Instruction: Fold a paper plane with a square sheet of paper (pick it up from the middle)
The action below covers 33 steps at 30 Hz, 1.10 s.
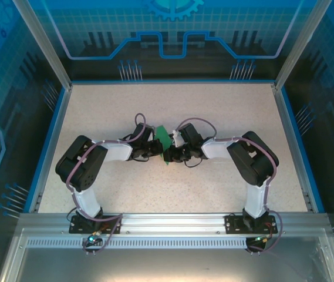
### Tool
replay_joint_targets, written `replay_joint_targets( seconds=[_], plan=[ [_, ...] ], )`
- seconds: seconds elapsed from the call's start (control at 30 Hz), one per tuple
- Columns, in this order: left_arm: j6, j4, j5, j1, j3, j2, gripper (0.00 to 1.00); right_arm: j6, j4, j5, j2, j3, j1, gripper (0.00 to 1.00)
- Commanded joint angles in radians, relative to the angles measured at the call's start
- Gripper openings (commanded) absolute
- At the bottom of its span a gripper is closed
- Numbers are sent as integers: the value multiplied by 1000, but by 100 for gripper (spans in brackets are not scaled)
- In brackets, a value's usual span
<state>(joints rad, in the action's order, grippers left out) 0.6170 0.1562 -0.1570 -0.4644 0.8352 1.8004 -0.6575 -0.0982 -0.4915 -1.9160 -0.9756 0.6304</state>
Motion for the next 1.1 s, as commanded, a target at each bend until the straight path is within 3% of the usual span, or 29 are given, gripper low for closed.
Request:
replay_joint_targets(
  seconds=[0.0, 0.3, 0.6, 1.07],
  plan=[
    [-39, -26, 50, 11, -2, 33, 11, -5, 3, -28, -39, -21, 15, 20],
    [-42, -23, 57, 11, -5, 39, 11, -2, 13, -42, -54, -43, 17, 20],
    [-49, -25, 65, 12, -5, 40, 10, 13, 14, 35, 83, 31, -6, 21],
    [-49, -27, 70, 11, 0, 41, 8, 36, 129, 68, -32, -64, 13, 15]
  ],
)
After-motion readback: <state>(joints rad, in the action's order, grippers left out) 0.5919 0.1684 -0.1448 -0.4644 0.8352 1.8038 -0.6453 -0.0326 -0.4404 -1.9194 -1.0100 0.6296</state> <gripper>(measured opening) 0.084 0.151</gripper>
